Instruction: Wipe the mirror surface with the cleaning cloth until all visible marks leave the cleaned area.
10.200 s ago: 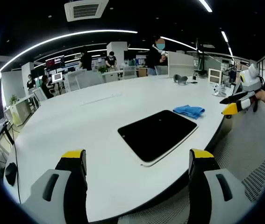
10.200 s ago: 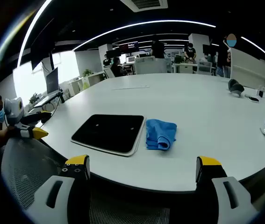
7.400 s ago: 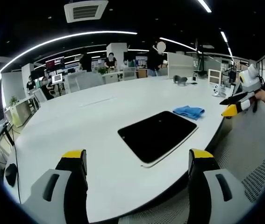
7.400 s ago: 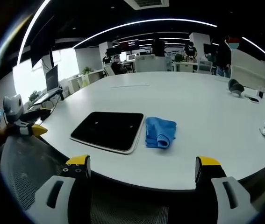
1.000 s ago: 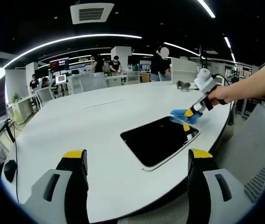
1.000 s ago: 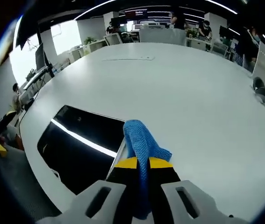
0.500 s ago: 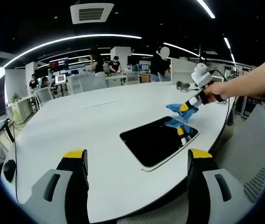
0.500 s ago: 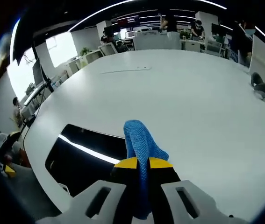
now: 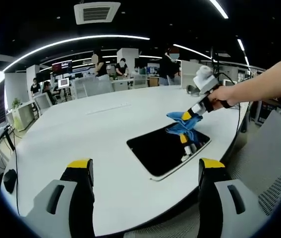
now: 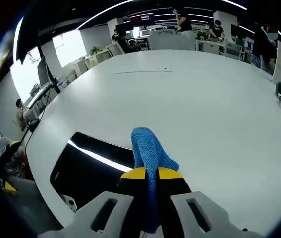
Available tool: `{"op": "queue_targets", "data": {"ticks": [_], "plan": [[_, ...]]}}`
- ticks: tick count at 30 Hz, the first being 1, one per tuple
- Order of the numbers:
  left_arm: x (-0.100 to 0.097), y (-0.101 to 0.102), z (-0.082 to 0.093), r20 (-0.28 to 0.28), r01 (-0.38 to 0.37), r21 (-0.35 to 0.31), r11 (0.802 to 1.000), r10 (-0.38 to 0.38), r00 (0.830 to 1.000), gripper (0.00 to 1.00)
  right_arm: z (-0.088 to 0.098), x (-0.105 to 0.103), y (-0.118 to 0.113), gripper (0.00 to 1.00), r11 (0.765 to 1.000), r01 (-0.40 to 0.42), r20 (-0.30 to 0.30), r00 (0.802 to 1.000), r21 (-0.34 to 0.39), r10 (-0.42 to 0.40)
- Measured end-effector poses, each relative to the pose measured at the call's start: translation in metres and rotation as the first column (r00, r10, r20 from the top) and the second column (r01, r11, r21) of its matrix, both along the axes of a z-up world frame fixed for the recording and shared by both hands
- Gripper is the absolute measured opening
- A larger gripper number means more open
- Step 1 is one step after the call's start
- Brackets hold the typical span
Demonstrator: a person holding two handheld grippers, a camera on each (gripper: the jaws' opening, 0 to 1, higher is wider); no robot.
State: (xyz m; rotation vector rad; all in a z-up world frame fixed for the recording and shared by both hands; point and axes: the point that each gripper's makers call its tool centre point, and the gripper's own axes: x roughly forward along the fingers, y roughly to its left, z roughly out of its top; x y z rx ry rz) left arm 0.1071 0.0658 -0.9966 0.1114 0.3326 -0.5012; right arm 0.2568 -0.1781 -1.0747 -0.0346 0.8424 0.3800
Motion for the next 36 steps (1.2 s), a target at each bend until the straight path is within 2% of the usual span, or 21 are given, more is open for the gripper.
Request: {"op": "queue_targets", "data": {"ticks": [12, 21, 24, 36], "plan": [[0.000, -0.001, 0.002, 0.012, 0.001, -0.007, 1.000, -0.001, 1.000, 0.84, -0.010, -0.001, -0.001, 0.00, 0.999, -0.006, -0.028, 1.000, -0.036, 0.005], [0.001, -0.002, 0.003, 0.017, -0.001, -0.010, 1.000, 0.001, 1.000, 0.84, -0.011, -0.003, 0.005, 0.00, 0.999, -0.008, -0.035, 0.999, -0.034, 0.006], [0.001, -0.002, 0.003, 0.018, -0.002, -0.012, 1.000, 0.002, 1.000, 0.84, -0.011, -0.004, 0.006, 0.00, 0.998, -0.027, -0.034, 0.999, -0.060, 0.025], [0.000, -0.002, 0.002, 0.010, 0.003, -0.009, 1.000, -0.003, 1.000, 0.84, -0.012, -0.003, 0.033, 0.00, 0.999, -0.036, -0.031, 0.999, -0.017, 0.035]]}}
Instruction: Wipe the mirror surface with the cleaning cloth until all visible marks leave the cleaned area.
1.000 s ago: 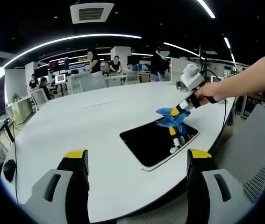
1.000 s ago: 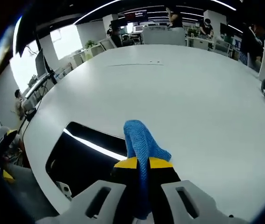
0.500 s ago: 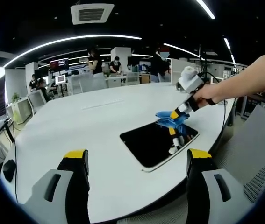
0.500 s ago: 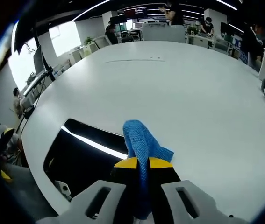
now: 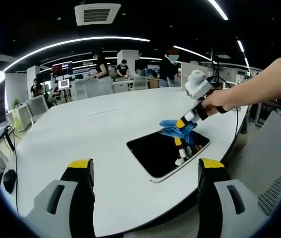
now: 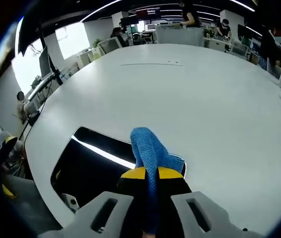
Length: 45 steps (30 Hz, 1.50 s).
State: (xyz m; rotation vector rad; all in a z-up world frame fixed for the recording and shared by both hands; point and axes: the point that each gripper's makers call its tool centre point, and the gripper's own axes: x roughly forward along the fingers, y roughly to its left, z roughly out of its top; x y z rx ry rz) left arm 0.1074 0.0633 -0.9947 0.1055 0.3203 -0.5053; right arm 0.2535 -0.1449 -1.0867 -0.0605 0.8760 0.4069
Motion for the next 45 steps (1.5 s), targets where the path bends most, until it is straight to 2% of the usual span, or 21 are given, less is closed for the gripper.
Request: {"op": "queue_targets", "data": {"ticks": [13, 30, 45], "plan": [[-0.001, 0.000, -0.001, -0.007, 0.006, 0.002, 1.000, -0.006, 1.000, 0.84, -0.001, 0.001, 0.028, 0.00, 1.000, -0.020, 0.003, 1.000, 0.024, 0.020], [0.000, 0.000, -0.001, -0.005, 0.007, -0.001, 1.000, -0.007, 1.000, 0.84, 0.000, -0.003, 0.070, 0.00, 0.996, -0.089, 0.004, 0.996, 0.031, 0.089], [-0.001, -0.001, -0.003, -0.018, 0.014, 0.002, 1.000, -0.014, 1.000, 0.84, -0.001, -0.003, 0.115, 0.00, 0.987, -0.151, 0.005, 0.988, 0.048, 0.151]]}}
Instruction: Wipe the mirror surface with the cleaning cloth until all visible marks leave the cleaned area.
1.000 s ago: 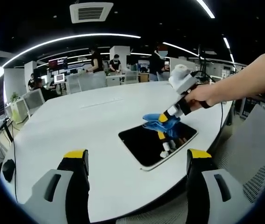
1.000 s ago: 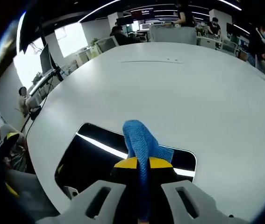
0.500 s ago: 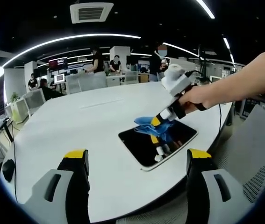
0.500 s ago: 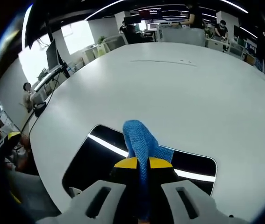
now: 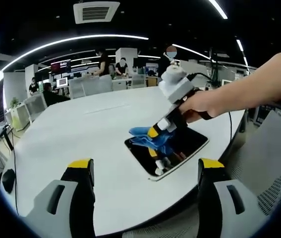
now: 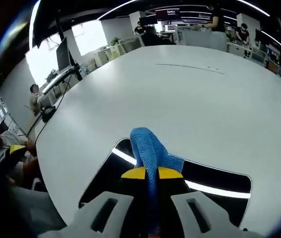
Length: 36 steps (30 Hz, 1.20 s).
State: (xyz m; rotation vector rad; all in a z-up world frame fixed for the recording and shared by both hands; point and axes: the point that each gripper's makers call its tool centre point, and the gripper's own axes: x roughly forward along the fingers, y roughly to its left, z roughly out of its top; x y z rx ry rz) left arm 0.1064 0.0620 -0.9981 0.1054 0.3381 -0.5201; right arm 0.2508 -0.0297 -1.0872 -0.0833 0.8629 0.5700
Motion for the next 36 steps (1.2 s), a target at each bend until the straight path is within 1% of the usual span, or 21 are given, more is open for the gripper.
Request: {"op": "queue_targets", "data": {"ticks": [7, 10, 18, 26, 34, 36], "plan": [[-0.001, 0.000, 0.000, -0.001, 0.002, -0.001, 1.000, -0.002, 1.000, 0.84, 0.000, -0.002, 0.013, 0.00, 0.999, -0.032, -0.001, 0.999, -0.010, 0.032], [-0.001, 0.000, 0.000, -0.001, 0.003, -0.002, 1.000, -0.003, 1.000, 0.84, 0.001, -0.003, 0.019, 0.00, 0.999, -0.043, -0.005, 0.999, -0.002, 0.043], [-0.002, 0.000, 0.000, -0.002, 0.006, -0.003, 1.000, -0.006, 1.000, 0.84, 0.002, -0.005, 0.032, 0.00, 0.996, -0.081, -0.002, 0.997, -0.023, 0.081], [-0.001, 0.000, 0.001, 0.004, 0.003, -0.004, 1.000, -0.003, 1.000, 0.85, 0.002, -0.008, 0.047, 0.00, 0.993, -0.114, -0.003, 0.994, -0.028, 0.113], [-0.001, 0.000, 0.001, 0.002, 0.005, -0.004, 1.000, -0.005, 1.000, 0.85, 0.000, -0.005, 0.048, 0.00, 0.991, -0.129, -0.005, 0.992, -0.037, 0.129], [-0.001, -0.001, 0.001, 0.001, 0.006, -0.004, 1.000, -0.006, 1.000, 0.85, 0.000, -0.005, 0.048, 0.00, 0.989, -0.138, 0.002, 0.990, -0.047, 0.138]]}}
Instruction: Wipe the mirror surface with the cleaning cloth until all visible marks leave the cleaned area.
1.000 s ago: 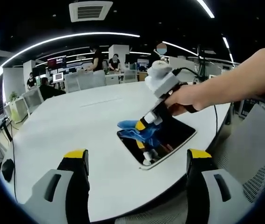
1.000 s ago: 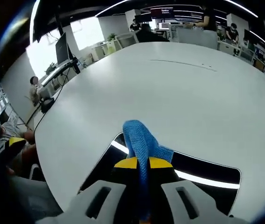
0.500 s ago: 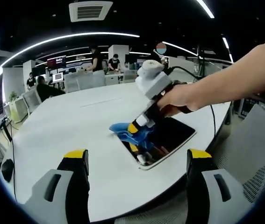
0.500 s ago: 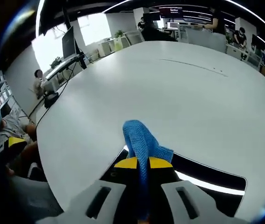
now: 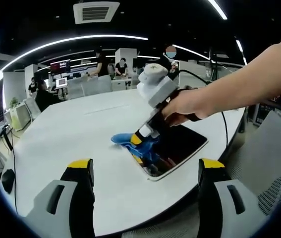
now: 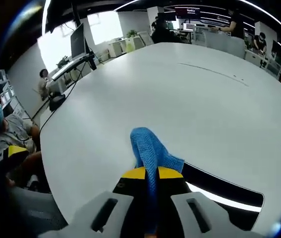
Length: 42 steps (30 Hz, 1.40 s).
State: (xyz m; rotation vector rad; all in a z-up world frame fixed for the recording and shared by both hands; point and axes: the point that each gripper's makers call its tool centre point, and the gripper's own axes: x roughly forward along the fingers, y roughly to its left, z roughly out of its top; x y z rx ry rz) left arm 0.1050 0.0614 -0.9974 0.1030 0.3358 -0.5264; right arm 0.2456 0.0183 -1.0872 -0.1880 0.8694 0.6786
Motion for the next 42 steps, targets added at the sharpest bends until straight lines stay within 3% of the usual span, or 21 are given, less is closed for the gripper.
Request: {"op": "queue_targets", "data": {"ticks": [21, 42], "plan": [[0.001, -0.001, 0.000, -0.003, 0.002, -0.002, 1.000, -0.002, 1.000, 0.84, -0.003, -0.013, -0.001, 0.00, 0.999, -0.051, 0.014, 0.999, -0.003, 0.051], [0.001, 0.000, 0.001, -0.001, 0.002, -0.003, 1.000, -0.002, 1.000, 0.84, 0.001, -0.040, 0.000, 0.00, 0.995, -0.099, 0.031, 0.995, -0.023, 0.100]]}}
